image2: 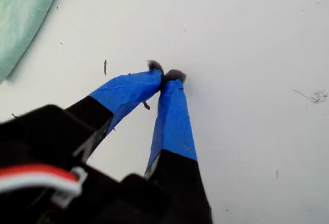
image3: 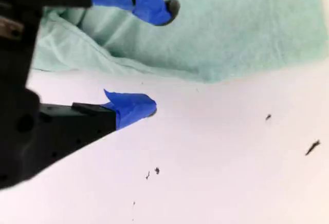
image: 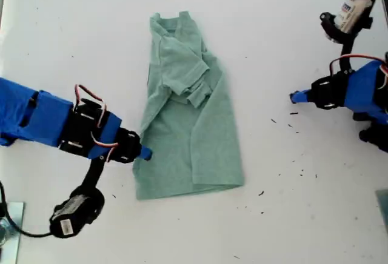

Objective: Fold t shirt

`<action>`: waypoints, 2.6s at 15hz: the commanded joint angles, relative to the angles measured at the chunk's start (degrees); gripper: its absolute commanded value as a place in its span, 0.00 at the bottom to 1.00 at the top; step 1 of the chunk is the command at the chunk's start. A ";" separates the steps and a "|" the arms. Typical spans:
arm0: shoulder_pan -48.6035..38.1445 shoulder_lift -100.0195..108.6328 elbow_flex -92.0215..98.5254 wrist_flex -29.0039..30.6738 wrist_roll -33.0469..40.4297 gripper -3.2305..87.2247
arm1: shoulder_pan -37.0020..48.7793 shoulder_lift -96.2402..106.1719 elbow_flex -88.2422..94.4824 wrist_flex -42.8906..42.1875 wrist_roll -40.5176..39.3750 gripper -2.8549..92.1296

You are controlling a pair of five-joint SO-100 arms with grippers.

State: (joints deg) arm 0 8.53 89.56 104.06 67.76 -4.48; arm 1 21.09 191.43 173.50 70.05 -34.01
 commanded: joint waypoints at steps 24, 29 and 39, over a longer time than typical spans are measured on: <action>-9.84 -27.33 -50.63 -18.81 22.24 0.32 | 0.18 3.78 2.90 2.64 0.79 0.06; -14.41 9.84 -31.73 0.09 23.12 0.21 | 0.09 4.48 3.08 3.16 0.97 0.06; -17.05 85.96 67.50 -14.85 2.90 0.03 | 0.26 4.66 3.25 3.16 1.14 0.06</action>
State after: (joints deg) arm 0 -9.58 170.51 169.63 52.82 0.26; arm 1 21.09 195.56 173.94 72.51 -33.40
